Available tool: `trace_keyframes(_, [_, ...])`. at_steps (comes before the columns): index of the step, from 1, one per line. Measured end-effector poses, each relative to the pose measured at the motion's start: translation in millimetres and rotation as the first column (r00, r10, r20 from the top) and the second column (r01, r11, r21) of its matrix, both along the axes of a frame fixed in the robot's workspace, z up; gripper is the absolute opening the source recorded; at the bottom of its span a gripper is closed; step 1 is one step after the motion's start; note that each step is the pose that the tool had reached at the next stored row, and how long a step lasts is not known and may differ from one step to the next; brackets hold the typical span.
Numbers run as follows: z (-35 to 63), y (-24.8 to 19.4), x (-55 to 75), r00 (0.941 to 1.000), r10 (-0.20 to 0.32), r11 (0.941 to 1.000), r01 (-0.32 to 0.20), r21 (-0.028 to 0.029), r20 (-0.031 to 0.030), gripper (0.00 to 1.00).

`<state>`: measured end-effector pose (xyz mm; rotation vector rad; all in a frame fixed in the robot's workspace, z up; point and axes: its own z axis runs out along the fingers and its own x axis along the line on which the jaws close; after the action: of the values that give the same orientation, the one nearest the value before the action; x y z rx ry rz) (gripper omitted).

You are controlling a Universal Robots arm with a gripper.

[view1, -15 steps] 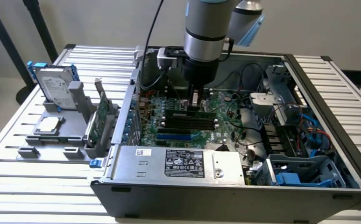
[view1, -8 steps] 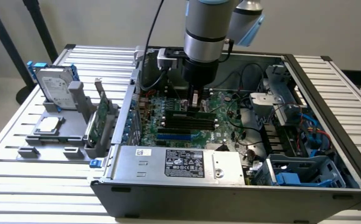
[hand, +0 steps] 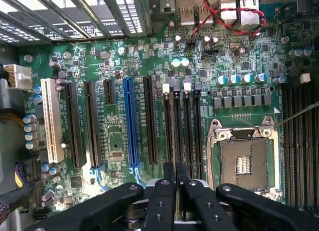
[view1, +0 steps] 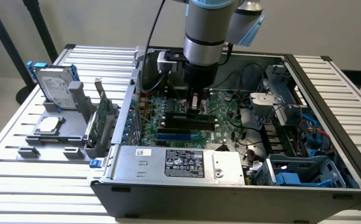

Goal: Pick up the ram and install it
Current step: 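Insert the ram into the slot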

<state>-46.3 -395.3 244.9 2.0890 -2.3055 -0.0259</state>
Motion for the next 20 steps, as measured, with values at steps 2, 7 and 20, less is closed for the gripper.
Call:
trace_keyframes(2, [-1.5, -0.1, 0.0, 1.0, 0.0, 1.0, 0.0, 0.0, 0.0, 0.13])
trace_keyframes(7, [-4.8, -0.2, 0.0, 1.0, 0.002, 1.0, -0.002, 0.0001, 0.0, 0.13])
trace_keyframes(20, [-9.7, -0.6, 1.2, 0.9998, 0.018, 0.9998, -0.018, -0.0001, 0.0, 0.13])
